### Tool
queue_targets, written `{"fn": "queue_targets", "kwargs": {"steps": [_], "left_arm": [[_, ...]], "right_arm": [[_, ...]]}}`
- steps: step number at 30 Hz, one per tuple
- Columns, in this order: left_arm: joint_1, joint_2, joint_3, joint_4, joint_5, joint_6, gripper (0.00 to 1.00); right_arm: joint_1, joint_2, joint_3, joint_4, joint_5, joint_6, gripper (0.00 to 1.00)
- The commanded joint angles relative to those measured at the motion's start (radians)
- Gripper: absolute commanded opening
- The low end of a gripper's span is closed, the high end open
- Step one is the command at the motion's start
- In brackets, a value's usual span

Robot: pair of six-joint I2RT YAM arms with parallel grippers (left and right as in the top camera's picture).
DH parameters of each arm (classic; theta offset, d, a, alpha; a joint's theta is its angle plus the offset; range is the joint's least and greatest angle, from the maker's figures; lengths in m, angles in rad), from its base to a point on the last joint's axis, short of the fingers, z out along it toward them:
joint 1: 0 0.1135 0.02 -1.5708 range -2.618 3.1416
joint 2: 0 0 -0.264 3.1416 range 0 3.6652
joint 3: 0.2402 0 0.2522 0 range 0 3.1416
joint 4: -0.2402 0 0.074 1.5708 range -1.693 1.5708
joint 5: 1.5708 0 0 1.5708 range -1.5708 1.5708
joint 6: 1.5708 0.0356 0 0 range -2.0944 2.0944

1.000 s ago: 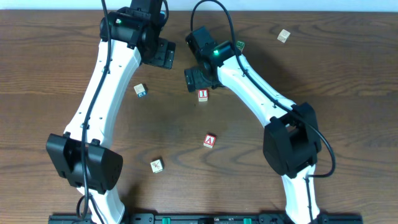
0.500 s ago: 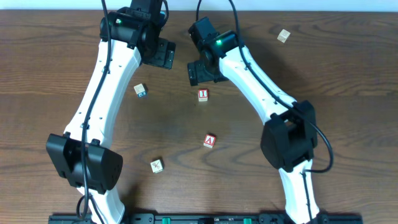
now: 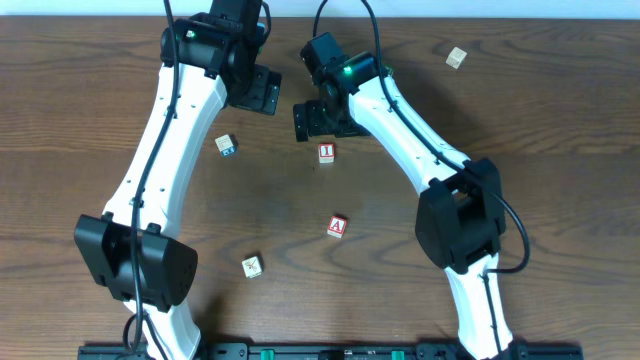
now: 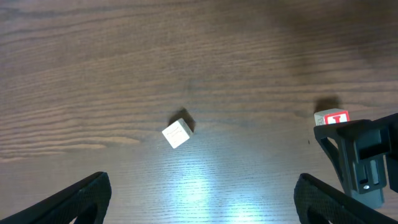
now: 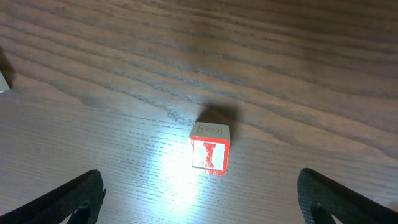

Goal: Spell out Ai2

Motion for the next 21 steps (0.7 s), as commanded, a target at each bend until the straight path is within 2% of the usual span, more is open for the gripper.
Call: {"fn": "queue_targets", "kwargs": {"steps": [1,13,19,21], "left_arm": [[0.002,-0.019,0.000,-0.005,-0.017,0.000,0.95],[0.002,-0.019,0.000,-0.010,-0.021,0.003,0.95],[0.002,-0.019,0.000,-0.010,-0.021,0.003,0.95],[0.002,-0.019,0.000,-0.012,-0.021,0.003,0.95]], "right_arm": [[-0.001,0.021,0.006,-0.004,-0.004,0.020,0.99],[-0.004,0.112,0.006,0.005,-0.003,0.019,0.99],[-0.006,0.136,0.006,0.013,0.003,0.019,0.78],[-0.006,0.140,0.006,0.019,0.008,0.019,0.80]]}}
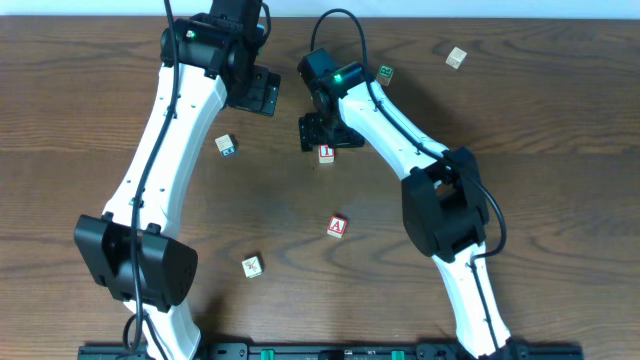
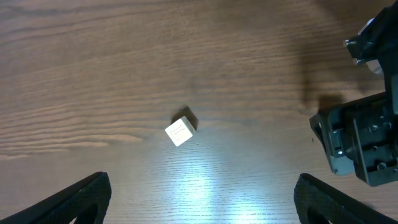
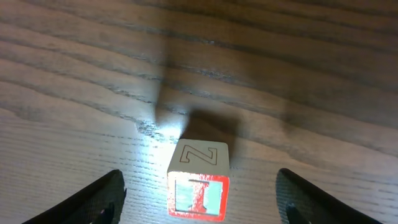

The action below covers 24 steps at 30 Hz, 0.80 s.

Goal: Spell out Ai2

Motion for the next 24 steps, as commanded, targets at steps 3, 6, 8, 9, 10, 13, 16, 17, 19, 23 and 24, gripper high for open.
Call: {"fn": "queue_targets", "kwargs": {"steps": [3,6,8,9,10,13,16,17,19,23,24], "left_arm": [[0.002,-0.019,0.000,-0.010,-0.010,0.000,0.95],[0.002,-0.019,0.000,-0.012,-0.010,0.000,0.95],[0.002,-0.019,0.000,-0.015,-0.010,0.000,0.95],[0.002,-0.019,0.000,-0.016,-0.010,0.000,0.96],[0.002,-0.019,0.000,-0.016,-0.011,0.000,0.95],[0.002,-0.019,0.000,-0.019,-0.011,0.000,0.95],[0.002,-0.019,0.000,-0.023,-0.011,0.000,0.95],[0.002,-0.019,0.000,-0.024,-0.011,0.000,0.96],[0.002,-0.019,0.000,-0.026,-0.013,0.000,0.95],[0.002,-0.019,0.000,-0.026,-0.031,0.000,0.96],[0.002,-0.019,0.000,-0.027,-0.033,0.000,0.96]], "right_arm": [[-0.006,0.030,0.006,0.003,0.011,0.005,0.79],[-0.006,0.033,0.006,0.009,0.011,0.005,0.79],[-0.006,0.033,0.006,0.016,0.011,0.005,0.79],[-0.006,0.033,0.006,0.021,0.011,0.005,0.80],[-0.006,0.033,0.006,0.023,0.011,0.005,0.79],[-0.009,0.033,0.006,0.027,0.011,0.005,0.77],[-0.012,0.033,0.006,0.026,0.026,0.005,0.77],[-0.014,0.033,0.006,0.026,0.026,0.006,0.77],[-0.015,0.033,0.006,0.025,0.026,0.006,0.77],[-0.015,0.033,0.006,0.018,0.026,0.006,0.75],[-0.015,0.033,0.006,0.018,0.026,0.006,0.75]]}}
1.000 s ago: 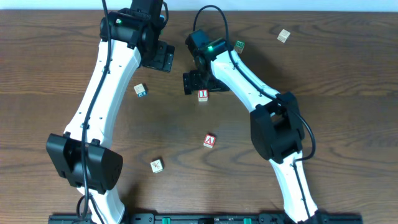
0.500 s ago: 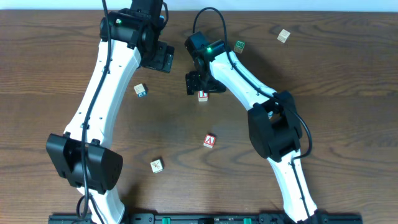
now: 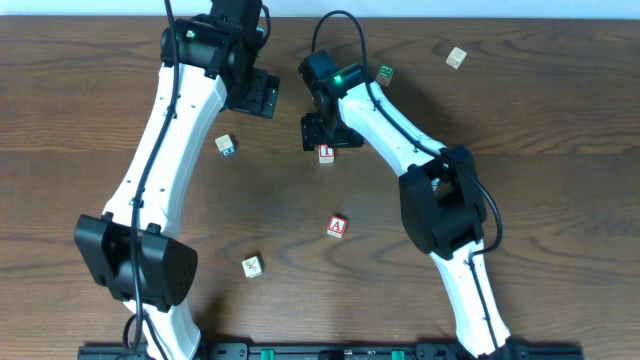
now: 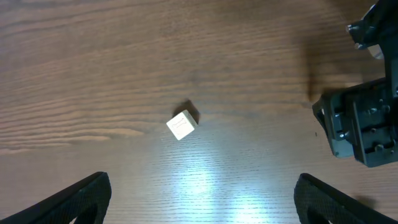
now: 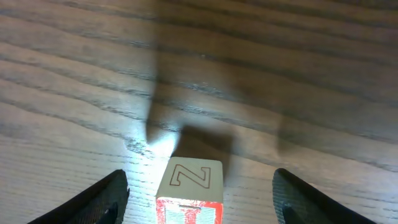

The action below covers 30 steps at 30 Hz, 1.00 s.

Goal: Spell out Ai2

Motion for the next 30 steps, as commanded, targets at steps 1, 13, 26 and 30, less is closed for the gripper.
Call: {"fn": "queue_targets", "kwargs": {"steps": [1,13,26,30], "left_arm": [[0.002,-0.019,0.000,-0.004,-0.025,0.000,0.95],[0.002,-0.019,0.000,-0.003,-0.025,0.000,0.95],[0.002,-0.019,0.000,-0.003,-0.025,0.000,0.95],[0.002,-0.019,0.000,-0.004,-0.025,0.000,0.95]], "right_arm": [[-0.006,0.013,0.006,-0.003,0.018,0.006,0.75],[-0.003,0.013,0.002,-0.019,0.011,0.031,0.74],[0.037,0.013,-0.058,0.000,0.010,0.034,0.50],[0.038,0.013,-0.058,0.000,0.010,0.035,0.44]]}}
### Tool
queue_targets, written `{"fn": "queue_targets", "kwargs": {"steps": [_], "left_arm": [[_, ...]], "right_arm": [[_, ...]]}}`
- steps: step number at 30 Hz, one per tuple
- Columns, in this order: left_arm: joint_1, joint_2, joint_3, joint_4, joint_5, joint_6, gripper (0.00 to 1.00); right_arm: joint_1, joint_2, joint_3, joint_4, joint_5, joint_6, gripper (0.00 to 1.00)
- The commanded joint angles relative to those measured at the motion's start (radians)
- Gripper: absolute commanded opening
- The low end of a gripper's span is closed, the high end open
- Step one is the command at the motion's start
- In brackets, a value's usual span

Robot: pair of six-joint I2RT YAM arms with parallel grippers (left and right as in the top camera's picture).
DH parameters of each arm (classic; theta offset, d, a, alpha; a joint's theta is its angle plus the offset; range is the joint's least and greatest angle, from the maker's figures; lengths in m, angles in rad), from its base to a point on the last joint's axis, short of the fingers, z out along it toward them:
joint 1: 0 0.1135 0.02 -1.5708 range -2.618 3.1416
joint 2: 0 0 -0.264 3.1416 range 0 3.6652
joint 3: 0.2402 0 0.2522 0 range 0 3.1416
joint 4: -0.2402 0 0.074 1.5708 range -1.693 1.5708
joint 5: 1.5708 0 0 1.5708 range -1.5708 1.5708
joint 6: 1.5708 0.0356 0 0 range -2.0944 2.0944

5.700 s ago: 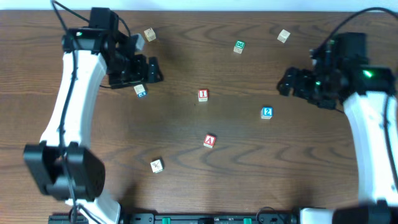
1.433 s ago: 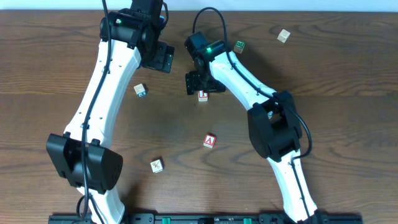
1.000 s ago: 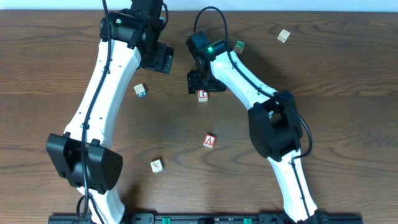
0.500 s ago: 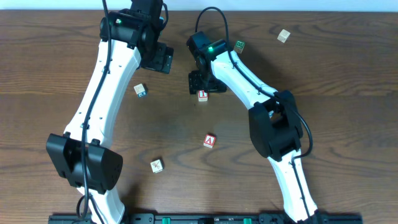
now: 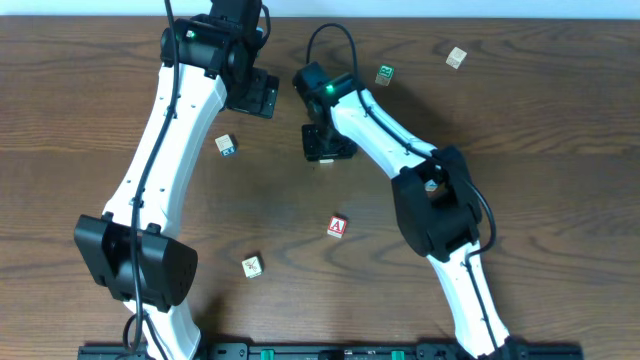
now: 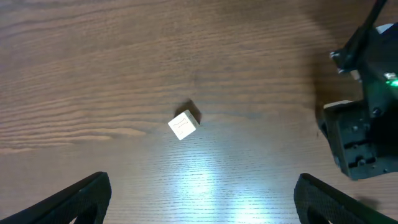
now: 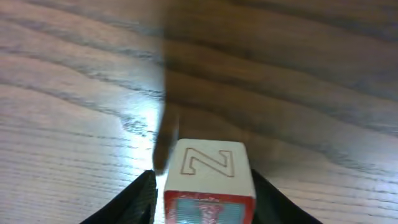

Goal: Spell out Ai2

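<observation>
A red-edged block [image 7: 208, 180] with the letter I on its near face and a Z on top sits between the fingers of my right gripper [image 7: 205, 200], which press on both its sides. In the overhead view the right gripper [image 5: 327, 148] hides this block. The red A block [image 5: 337, 227] lies nearer the table's front. Far above the table, at the back left, hangs my left gripper [image 5: 250, 92], open and holding nothing [image 6: 199, 208]. A small pale block with a blue face [image 5: 226, 146] lies below it [image 6: 183, 125]. Which block carries the 2 I cannot tell.
A pale block [image 5: 252, 266] lies at the front left. A green-marked block [image 5: 385, 74] and a plain pale block [image 5: 457, 57] lie at the back right. The right gripper's body [image 6: 364, 137] shows at the right edge of the left wrist view.
My right gripper's fingers stood wide apart on either side of the I block; now they are shut against its sides, and the block looks closer. The left arm has barely moved.
First my right gripper hung open, high and behind the I block. Then it was lower, open around the block, and lower still a moment later. Now it is shut on the block. The left gripper stayed open above the back left throughout.
</observation>
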Motion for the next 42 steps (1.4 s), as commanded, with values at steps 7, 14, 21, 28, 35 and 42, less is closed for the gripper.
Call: {"fn": "queue_targets", "kwargs": {"steps": [7,14,21,28,35,42], "left_arm": [[0.002,-0.019,0.000,-0.008,-0.021,0.000,0.95],[0.002,-0.019,0.000,-0.008,-0.022,0.000,0.95],[0.002,-0.019,0.000,-0.011,-0.022,0.000,0.95],[0.002,-0.019,0.000,-0.015,-0.022,0.000,0.95],[0.002,-0.019,0.000,-0.024,-0.022,0.000,0.95],[0.002,-0.019,0.000,-0.029,-0.022,0.000,0.95]], "right_arm": [[0.003,0.010,-0.007,0.010,0.016,0.008,0.41],[-0.005,0.010,-0.007,0.004,0.046,0.024,0.34],[-0.015,0.010,-0.007,-0.012,0.060,0.076,0.30],[-0.015,0.010,-0.007,-0.013,0.064,0.128,0.33],[-0.015,0.010,-0.007,-0.013,0.072,0.153,0.33],[-0.015,0.010,-0.007,-0.018,0.082,0.168,0.38]]}}
